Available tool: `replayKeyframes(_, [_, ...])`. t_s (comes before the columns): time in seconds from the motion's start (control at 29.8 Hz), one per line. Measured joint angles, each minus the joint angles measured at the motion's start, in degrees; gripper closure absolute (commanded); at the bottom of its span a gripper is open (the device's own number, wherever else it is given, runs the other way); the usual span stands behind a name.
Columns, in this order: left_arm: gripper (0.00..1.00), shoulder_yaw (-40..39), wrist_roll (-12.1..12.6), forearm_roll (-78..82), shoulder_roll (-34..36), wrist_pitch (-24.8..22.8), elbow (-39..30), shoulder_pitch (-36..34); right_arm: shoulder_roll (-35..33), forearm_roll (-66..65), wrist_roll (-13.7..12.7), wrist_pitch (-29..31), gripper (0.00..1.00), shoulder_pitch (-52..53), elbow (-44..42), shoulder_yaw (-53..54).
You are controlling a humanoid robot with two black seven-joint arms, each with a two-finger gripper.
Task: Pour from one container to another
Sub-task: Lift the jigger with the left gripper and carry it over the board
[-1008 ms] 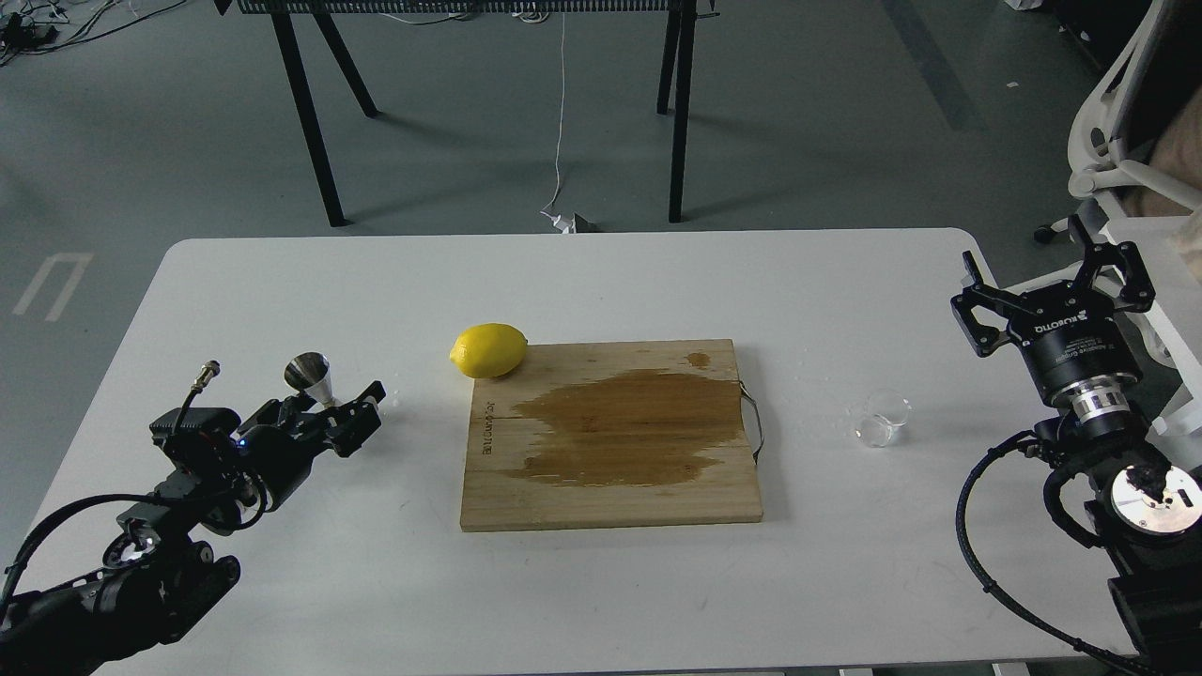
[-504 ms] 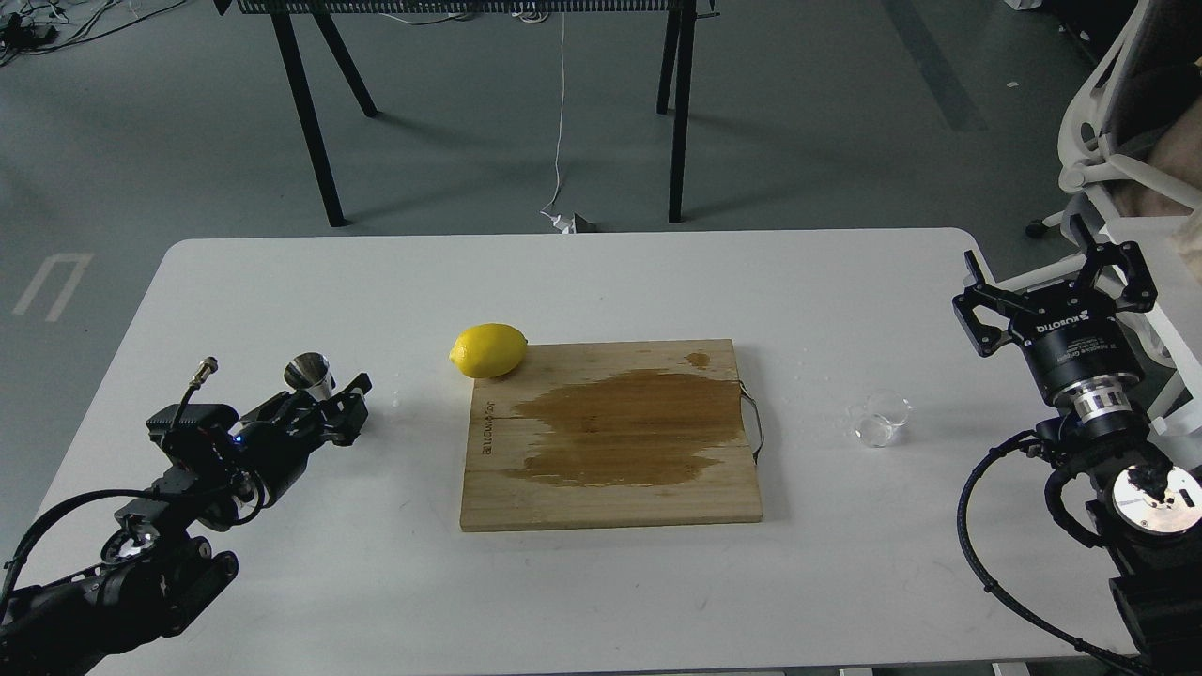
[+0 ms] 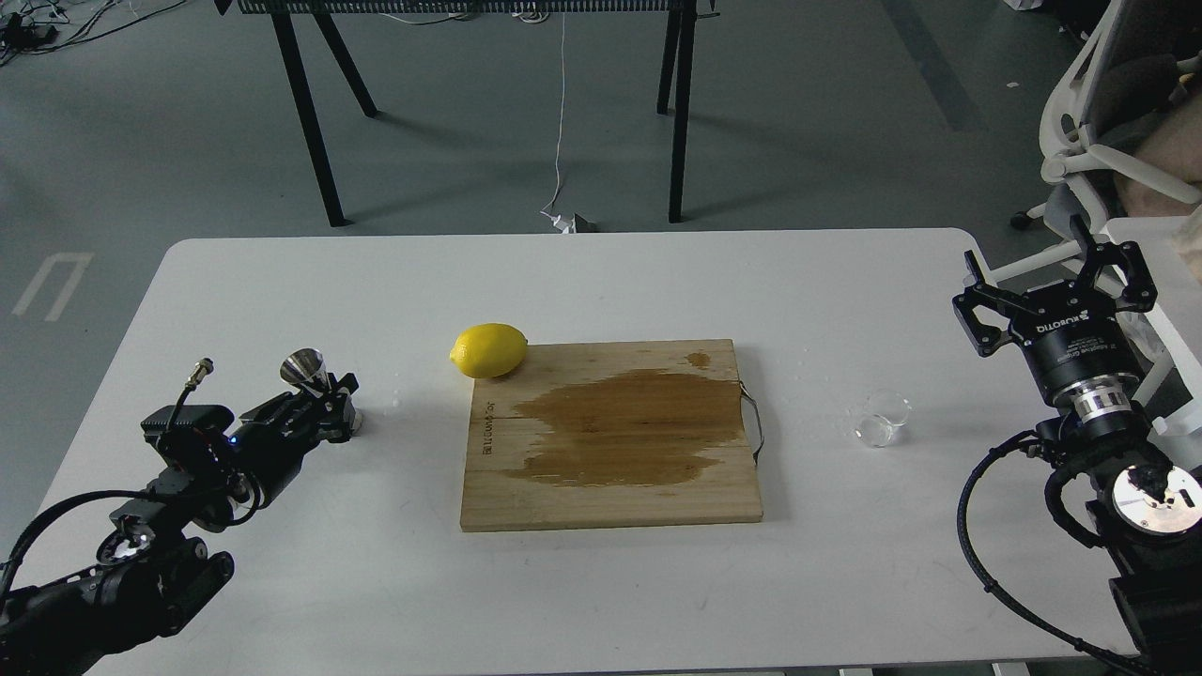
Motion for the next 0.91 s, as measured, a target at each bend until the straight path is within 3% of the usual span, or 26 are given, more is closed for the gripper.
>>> replayKeyframes(0.5, [0.9, 0.0, 0.0, -0.1, 0.3, 0.2, -0.4, -1.8, 0.3, 0.0, 0.0, 0.0, 0.01, 0.0, 0.0, -0.3])
replayKeyframes(0.91, [0.89, 1.1, 0.0, 0.0, 0.9, -0.4, -1.1, -10.5, 0.3, -0.1, 0.0, 0.0, 0.01, 0.6, -0.2, -0.2])
